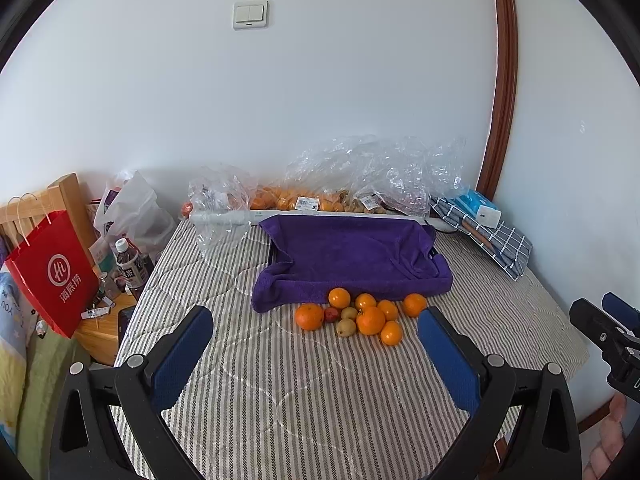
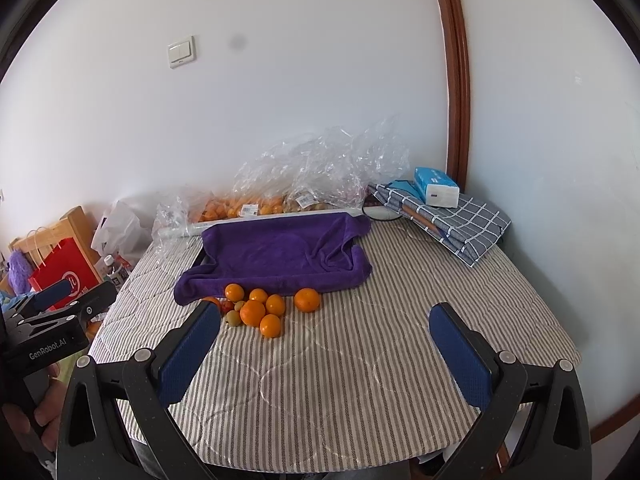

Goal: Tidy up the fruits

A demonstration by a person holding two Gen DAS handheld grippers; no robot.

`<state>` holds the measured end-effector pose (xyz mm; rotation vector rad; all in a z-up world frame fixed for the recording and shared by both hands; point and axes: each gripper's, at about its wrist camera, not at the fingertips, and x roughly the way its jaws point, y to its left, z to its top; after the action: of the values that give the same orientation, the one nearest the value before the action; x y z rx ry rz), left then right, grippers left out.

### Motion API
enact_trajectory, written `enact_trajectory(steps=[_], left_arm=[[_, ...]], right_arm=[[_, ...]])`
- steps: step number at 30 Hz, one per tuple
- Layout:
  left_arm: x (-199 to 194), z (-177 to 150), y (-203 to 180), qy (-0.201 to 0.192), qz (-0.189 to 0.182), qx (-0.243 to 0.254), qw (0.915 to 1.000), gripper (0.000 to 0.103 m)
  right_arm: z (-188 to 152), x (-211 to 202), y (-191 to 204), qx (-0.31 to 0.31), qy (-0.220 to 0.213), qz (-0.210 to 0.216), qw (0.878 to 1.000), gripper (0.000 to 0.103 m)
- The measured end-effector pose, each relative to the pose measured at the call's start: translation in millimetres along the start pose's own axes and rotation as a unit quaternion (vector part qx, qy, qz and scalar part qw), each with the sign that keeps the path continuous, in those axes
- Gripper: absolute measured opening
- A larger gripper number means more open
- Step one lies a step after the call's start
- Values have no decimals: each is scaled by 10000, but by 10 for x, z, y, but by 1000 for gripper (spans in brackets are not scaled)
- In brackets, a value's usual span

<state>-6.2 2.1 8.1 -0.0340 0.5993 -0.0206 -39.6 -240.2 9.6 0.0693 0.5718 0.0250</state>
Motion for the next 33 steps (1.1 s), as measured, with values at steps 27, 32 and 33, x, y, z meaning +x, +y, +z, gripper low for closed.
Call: enact_trajectory(steps=[27,32,33], left_arm=[[225,121,123,39,-33,-106,9999,103],[482,80,208,170,126,-144,9997,103],[552,60,236,216,166,-155,9995,103]], right_arm=[[78,236,57,-92,52,-204,9997,103],[71,464,46,-210,23,-110,9997,103],[58,529,51,-230,31,-85,9997,103]])
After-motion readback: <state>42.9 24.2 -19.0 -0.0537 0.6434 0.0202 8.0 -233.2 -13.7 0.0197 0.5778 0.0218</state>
